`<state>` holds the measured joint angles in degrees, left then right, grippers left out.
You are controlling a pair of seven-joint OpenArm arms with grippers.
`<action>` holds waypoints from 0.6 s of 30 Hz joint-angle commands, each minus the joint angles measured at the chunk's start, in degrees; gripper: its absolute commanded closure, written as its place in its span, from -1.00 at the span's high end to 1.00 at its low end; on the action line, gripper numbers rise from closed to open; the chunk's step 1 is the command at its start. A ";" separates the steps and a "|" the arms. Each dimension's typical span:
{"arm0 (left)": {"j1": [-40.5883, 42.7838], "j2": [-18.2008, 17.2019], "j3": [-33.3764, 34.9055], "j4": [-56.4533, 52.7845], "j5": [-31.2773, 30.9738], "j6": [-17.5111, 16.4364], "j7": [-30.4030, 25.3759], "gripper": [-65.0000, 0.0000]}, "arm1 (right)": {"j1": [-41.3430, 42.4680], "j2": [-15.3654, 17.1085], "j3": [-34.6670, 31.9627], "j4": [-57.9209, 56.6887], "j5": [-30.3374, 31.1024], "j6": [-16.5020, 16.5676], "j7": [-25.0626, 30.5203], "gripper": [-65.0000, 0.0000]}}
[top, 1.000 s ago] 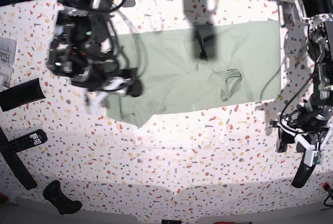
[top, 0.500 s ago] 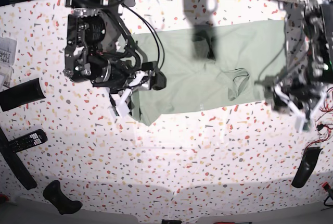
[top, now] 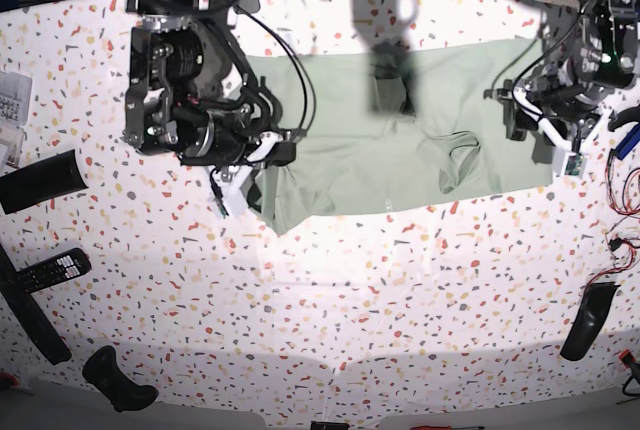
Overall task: Fold the T-shirt properly
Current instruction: 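Grasp the opposite shirt edge with the left gripper and lift both edges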
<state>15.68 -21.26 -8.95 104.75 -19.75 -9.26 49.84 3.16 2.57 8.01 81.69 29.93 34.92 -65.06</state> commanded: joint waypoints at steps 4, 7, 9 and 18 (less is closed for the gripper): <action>-0.44 -0.46 1.53 0.98 -0.24 0.04 -1.11 -0.06 | 3.30 0.42 -0.04 0.57 0.02 0.39 0.26 -1.00; -0.44 -0.31 3.56 0.98 1.25 0.07 -1.29 -0.06 | 5.49 1.33 0.50 0.57 0.04 0.39 0.26 -1.00; -0.44 -0.35 5.42 0.98 3.69 1.73 -1.84 -0.06 | 7.23 1.57 1.81 0.57 0.09 0.33 0.26 -1.00; -0.39 -0.35 6.86 0.98 15.02 15.96 -3.91 -0.06 | 15.13 1.53 4.87 0.57 3.65 0.28 0.24 -1.00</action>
<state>15.70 -21.10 -1.87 104.73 -5.08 6.42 46.61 16.60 3.84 12.80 81.41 31.97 34.89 -65.89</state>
